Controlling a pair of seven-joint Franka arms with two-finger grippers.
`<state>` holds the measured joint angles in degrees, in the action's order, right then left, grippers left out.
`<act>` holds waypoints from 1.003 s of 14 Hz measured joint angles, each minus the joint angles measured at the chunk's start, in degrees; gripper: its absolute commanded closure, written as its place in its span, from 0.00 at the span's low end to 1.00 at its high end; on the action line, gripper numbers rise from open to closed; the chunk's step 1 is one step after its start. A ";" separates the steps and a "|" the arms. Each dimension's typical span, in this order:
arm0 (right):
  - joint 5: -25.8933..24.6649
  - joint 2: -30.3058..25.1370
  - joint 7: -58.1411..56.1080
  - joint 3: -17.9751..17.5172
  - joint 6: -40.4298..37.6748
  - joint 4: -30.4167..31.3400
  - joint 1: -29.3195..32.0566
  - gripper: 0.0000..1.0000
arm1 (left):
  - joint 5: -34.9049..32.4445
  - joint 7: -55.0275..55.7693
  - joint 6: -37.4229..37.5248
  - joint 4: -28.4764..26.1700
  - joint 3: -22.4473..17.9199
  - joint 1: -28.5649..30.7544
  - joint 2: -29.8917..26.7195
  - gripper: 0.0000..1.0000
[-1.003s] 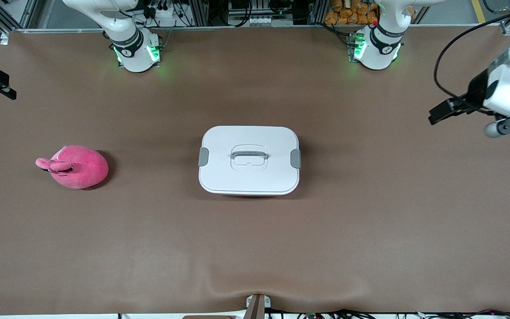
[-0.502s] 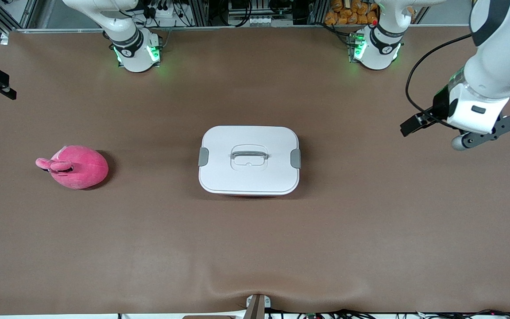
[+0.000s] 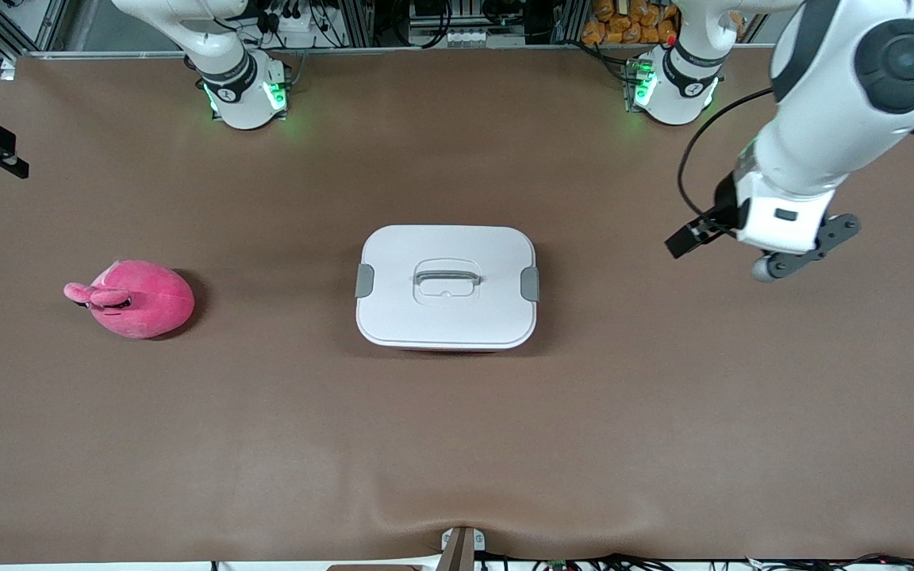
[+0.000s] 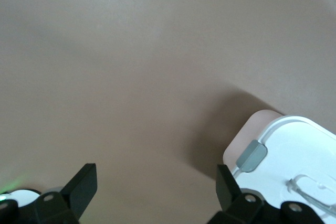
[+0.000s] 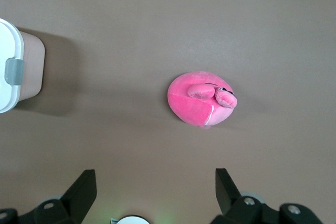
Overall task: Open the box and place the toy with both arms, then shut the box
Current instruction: 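Move the left gripper over the white box lid handle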
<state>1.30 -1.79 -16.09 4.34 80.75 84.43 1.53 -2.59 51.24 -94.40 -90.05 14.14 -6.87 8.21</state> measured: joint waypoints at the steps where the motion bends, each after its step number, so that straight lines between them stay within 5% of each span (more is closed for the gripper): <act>1: 0.00 0.00 0.00 0.01 0.00 0.00 0.00 0.00 | -0.01 1.44 -0.09 0.01 0.00 -1.03 0.64 0.00; 14: 0.00 0.01 0.04 0.12 -0.02 0.00 0.09 0.00 | -2.86 20.93 -2.44 4.45 0.05 -10.62 9.16 0.00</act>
<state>1.31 -1.78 -16.05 4.46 80.73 84.43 1.62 -5.45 72.17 -96.85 -85.60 14.19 -17.49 17.37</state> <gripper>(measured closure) 0.000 0.000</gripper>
